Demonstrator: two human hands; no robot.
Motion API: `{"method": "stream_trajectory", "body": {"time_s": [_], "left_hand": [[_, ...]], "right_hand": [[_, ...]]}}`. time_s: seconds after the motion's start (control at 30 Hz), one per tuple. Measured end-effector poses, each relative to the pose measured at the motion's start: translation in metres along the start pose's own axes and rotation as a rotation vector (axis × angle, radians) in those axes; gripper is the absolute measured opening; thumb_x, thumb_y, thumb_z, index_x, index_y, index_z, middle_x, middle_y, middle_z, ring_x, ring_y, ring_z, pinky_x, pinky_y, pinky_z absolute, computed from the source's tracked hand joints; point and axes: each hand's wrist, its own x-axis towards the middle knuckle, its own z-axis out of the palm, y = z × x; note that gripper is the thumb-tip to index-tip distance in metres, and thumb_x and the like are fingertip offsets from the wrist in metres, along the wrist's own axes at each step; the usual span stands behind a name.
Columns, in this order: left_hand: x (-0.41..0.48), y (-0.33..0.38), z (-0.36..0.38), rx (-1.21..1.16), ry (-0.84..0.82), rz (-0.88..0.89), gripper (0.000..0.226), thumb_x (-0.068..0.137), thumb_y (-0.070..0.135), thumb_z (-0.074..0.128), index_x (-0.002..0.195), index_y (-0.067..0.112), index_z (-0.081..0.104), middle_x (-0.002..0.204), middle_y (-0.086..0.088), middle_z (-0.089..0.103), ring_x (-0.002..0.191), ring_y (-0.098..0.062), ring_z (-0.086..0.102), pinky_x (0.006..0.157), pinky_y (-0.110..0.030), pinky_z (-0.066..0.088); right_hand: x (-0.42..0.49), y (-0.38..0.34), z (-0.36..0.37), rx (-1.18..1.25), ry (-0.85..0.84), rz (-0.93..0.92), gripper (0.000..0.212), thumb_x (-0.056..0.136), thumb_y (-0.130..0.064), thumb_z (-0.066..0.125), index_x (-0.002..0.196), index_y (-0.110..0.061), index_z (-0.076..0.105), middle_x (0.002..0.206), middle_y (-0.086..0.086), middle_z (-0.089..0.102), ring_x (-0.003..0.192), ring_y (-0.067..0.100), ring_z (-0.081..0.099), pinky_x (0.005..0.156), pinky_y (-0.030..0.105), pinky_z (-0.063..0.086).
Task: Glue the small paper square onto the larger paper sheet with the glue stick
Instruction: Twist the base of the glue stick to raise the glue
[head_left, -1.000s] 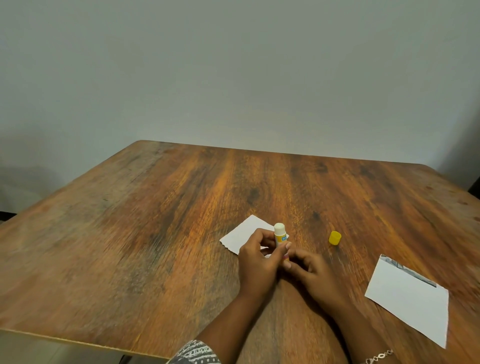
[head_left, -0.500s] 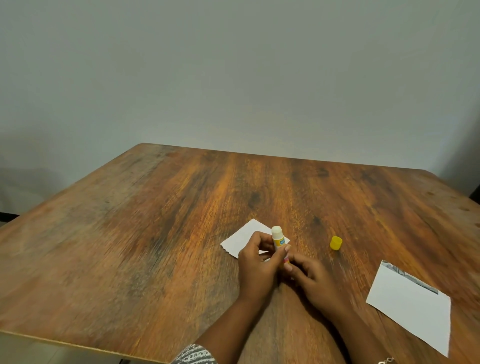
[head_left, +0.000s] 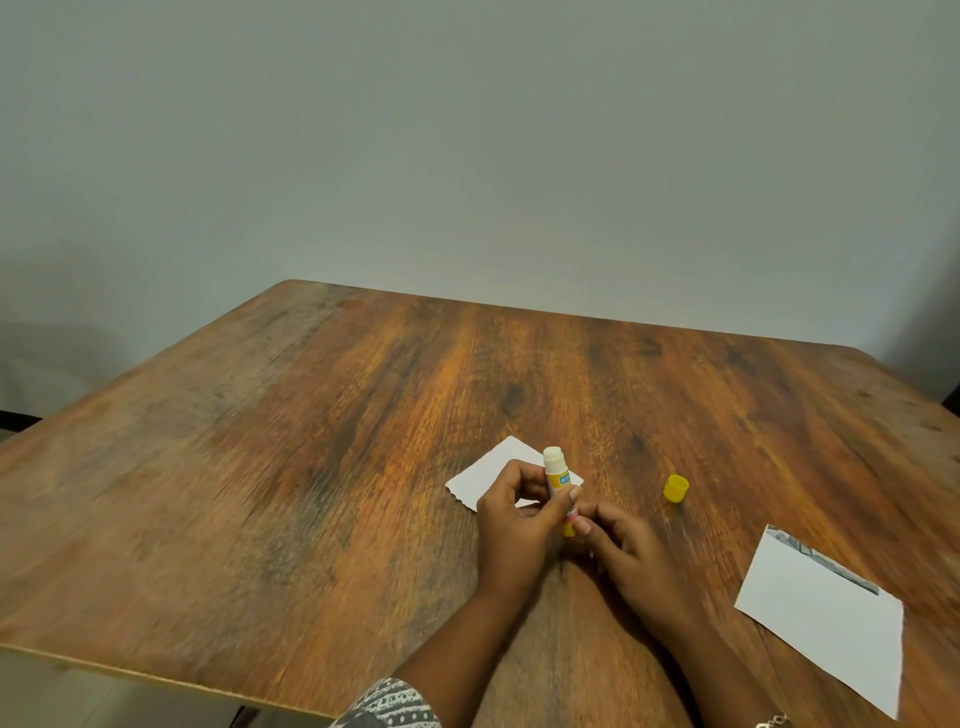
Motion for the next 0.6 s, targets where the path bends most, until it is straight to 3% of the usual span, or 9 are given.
{"method": "stream_trajectory", "body": {"time_s": [0.17,0.3,0.37,0.5,0.6], "left_hand": [[0.0002,-0.0035,-0.0003,0.001,-0.009,-0.006,0.022,0.073,-0.003,0.072,0.074,0.013,0.057,0.066,0.016,0.065,0.066,0.000,0.061,0.058,-0.017,0.051],[0.0000,-0.0027,-0.0008,0.018,-0.038,0.013,0.023,0.074,0.000,0.072,0.075,0.018,0.059,0.068,0.019,0.066,0.068,0.000,0.061,0.062,-0.017,0.051],[0.0011,-0.0031,-0.0013,0.017,-0.036,0.025,0.018,0.073,0.008,0.073,0.076,0.019,0.060,0.070,0.018,0.066,0.070,-0.001,0.061,0.066,-0.019,0.051],[0.0009,-0.0040,-0.0014,-0.014,-0.044,0.017,0.014,0.070,0.016,0.072,0.076,0.021,0.060,0.072,0.015,0.066,0.072,-0.004,0.063,0.065,-0.024,0.054],[-0.0003,-0.0049,-0.0016,0.009,-0.063,0.019,0.019,0.072,0.013,0.074,0.075,0.026,0.060,0.072,0.016,0.067,0.074,-0.009,0.064,0.064,-0.025,0.054]], "right_hand": [[0.0031,0.0046,0.0072,-0.091,0.082,0.014,0.012,0.080,-0.006,0.065,0.082,-0.009,0.054,0.071,0.001,0.054,0.057,-0.003,0.048,0.053,0.009,0.039],[0.0022,0.0062,0.0037,-0.103,0.068,0.006,0.008,0.085,-0.018,0.060,0.081,-0.011,0.059,0.079,0.007,0.063,0.072,0.012,0.057,0.062,0.015,0.041],[0.0010,0.0056,0.0018,-0.086,0.036,0.009,0.023,0.082,-0.031,0.053,0.087,-0.012,0.064,0.084,0.008,0.066,0.079,0.017,0.059,0.069,0.023,0.044],[0.0008,0.0024,0.0024,-0.077,0.035,-0.002,0.020,0.089,-0.023,0.055,0.103,-0.010,0.060,0.094,0.010,0.066,0.078,0.003,0.059,0.064,0.012,0.046],[0.0019,0.0066,0.0056,-0.133,0.073,-0.017,0.019,0.082,-0.011,0.063,0.097,-0.002,0.056,0.081,0.006,0.060,0.063,-0.007,0.051,0.056,0.007,0.042]]}}
